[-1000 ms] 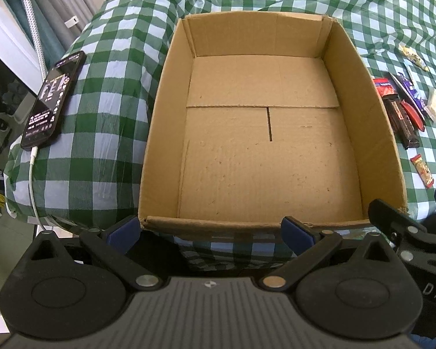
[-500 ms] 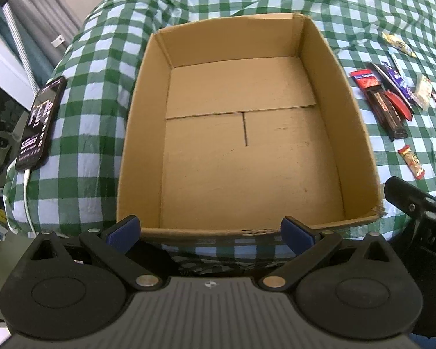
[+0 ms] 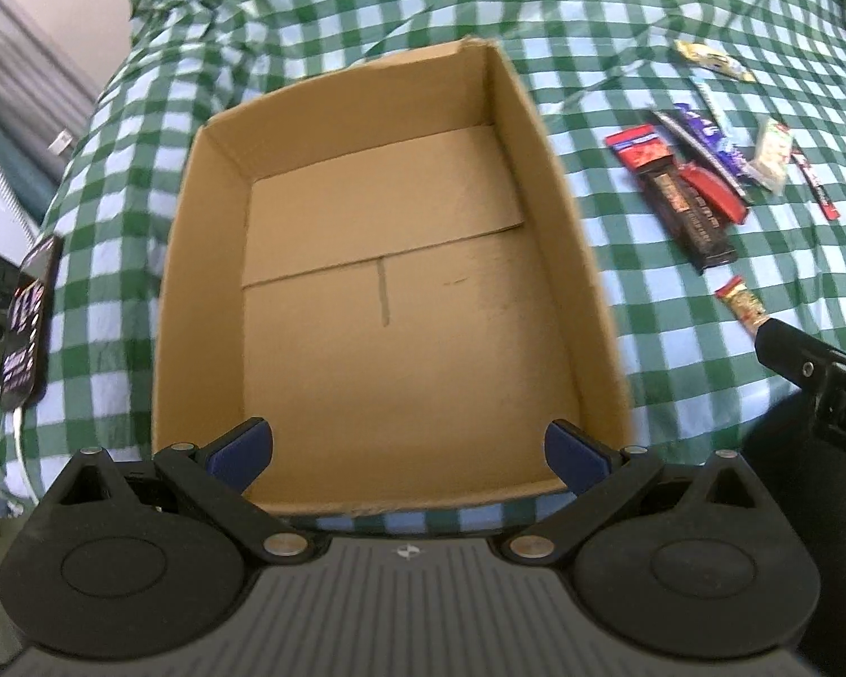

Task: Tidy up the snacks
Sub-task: 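Grasp the dark chocolate bar with left tool while right tool grasps peanut bar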

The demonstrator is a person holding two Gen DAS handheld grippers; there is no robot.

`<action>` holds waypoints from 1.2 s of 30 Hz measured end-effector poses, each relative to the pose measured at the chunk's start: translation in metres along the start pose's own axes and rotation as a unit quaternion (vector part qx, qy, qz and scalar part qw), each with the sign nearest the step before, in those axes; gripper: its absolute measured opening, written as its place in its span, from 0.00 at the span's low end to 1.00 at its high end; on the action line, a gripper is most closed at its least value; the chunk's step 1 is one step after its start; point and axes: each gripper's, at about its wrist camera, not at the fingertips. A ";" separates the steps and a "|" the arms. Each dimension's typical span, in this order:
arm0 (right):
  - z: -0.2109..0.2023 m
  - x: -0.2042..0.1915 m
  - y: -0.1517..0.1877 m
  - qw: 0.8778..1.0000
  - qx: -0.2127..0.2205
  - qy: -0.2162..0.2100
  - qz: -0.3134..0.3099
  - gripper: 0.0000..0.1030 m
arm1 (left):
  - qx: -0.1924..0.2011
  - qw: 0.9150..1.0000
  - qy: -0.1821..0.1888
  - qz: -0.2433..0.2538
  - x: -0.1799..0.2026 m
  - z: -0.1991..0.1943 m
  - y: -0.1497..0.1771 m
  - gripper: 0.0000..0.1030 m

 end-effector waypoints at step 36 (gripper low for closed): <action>0.179 0.187 -0.215 0.988 -0.017 0.101 0.115 1.00 | -0.155 0.974 0.165 0.013 0.172 0.159 -0.216 1.00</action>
Point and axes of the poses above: each gripper's, at about its wrist camera, not at the fingertips, and z roughly the way its jaws point, x to its right, y to its underside, and after that the axes turned 14 degrees about -x, right-handed
